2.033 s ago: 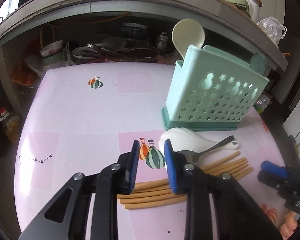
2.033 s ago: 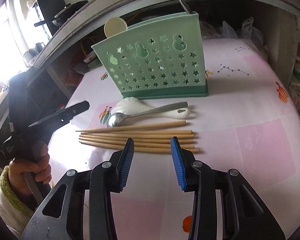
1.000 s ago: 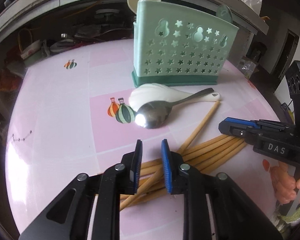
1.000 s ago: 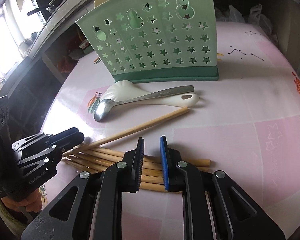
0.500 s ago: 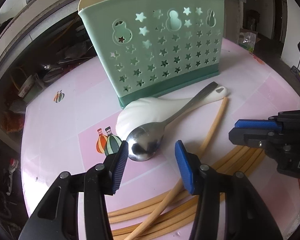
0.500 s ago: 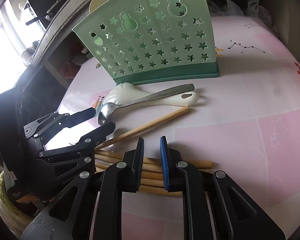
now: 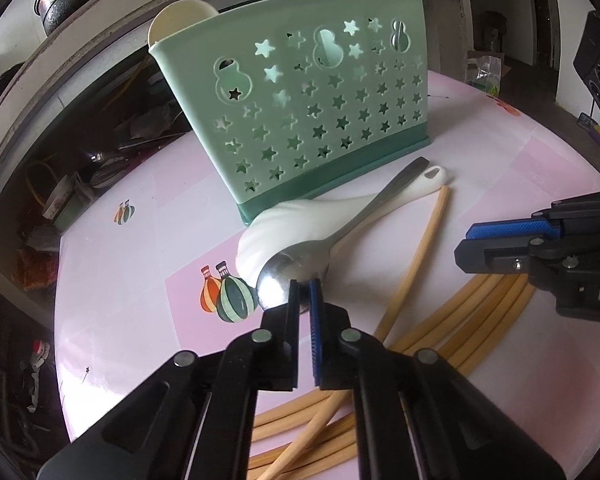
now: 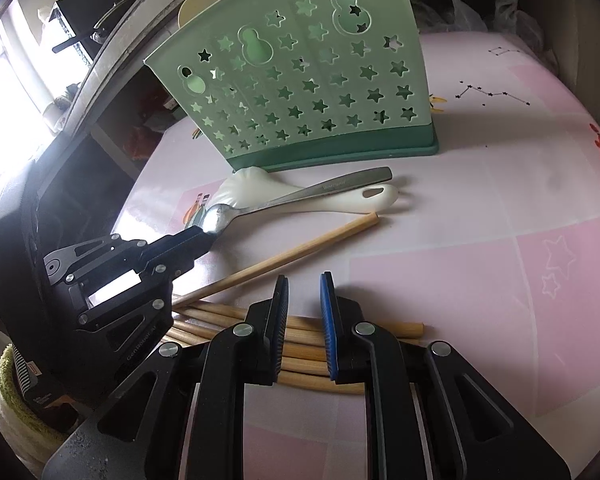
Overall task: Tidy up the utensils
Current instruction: 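Move the left tool down to the white-handled spoon beside the chopsticks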
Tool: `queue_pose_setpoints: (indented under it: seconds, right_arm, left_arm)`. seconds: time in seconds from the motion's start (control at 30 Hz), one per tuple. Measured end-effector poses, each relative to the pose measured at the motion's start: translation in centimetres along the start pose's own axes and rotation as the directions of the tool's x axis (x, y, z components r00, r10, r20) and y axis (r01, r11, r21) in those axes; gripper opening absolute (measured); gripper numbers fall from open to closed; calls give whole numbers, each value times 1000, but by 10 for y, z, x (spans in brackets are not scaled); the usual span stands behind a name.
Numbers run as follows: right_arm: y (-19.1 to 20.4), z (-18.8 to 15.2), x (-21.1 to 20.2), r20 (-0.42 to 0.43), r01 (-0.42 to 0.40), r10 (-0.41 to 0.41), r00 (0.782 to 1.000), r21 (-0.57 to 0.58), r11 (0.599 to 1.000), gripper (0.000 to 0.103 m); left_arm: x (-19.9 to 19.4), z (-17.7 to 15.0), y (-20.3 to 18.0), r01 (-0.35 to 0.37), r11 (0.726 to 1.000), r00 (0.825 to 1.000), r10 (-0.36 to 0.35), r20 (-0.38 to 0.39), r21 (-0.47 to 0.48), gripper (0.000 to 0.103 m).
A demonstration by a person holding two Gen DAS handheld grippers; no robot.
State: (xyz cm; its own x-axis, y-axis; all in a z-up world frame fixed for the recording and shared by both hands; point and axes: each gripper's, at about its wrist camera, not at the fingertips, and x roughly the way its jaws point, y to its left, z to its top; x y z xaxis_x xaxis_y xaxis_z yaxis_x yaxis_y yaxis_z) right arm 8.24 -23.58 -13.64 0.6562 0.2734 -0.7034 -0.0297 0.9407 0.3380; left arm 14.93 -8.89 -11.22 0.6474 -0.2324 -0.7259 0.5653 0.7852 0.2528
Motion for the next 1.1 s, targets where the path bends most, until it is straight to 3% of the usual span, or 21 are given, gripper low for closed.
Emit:
queue_pose_setpoints:
  seconds: [0.2, 0.33, 0.4, 0.43, 0.47, 0.73, 0.83, 1.1]
  right_arm:
    - [1, 0, 0, 0, 2, -2, 1000, -1, 1000, 15]
    - [2, 0, 0, -2, 4, -4, 1000, -4, 1000, 15]
    - [2, 1, 0, -4, 4, -4, 1000, -4, 1000, 15]
    - [2, 0, 0, -5, 4, -4, 1000, -3, 1000, 15]
    - [2, 0, 0, -6, 4, -4, 1000, -4, 1000, 15]
    - [2, 1, 1, -8, 1, -1, 1000, 0, 1000, 15]
    - [2, 1, 1, -10, 0, 0, 1000, 1, 1000, 15]
    - [1, 0, 1, -9, -2, 2, 1000, 6, 1000, 15]
  left_arm:
    - [-16, 0, 4, 23, 1000, 999, -22, 28, -14, 0]
    - [-16, 2, 1, 9, 999, 999, -11, 33, 33, 3]
    - [-10, 3, -1, -8, 998, 1000, 7, 14, 57, 20]
    - [-7, 4, -2, -7, 998, 1000, 7, 5, 67, 38]
    - [-4, 4, -3, -8, 997, 1000, 7, 1, 75, 43]
    - [14, 11, 0, 43, 998, 999, -42, -27, 56, 44]
    - [16, 12, 2, 38, 998, 999, -37, -28, 43, 32]
    - [0, 4, 5, 61, 993, 998, -59, -28, 102, 13]
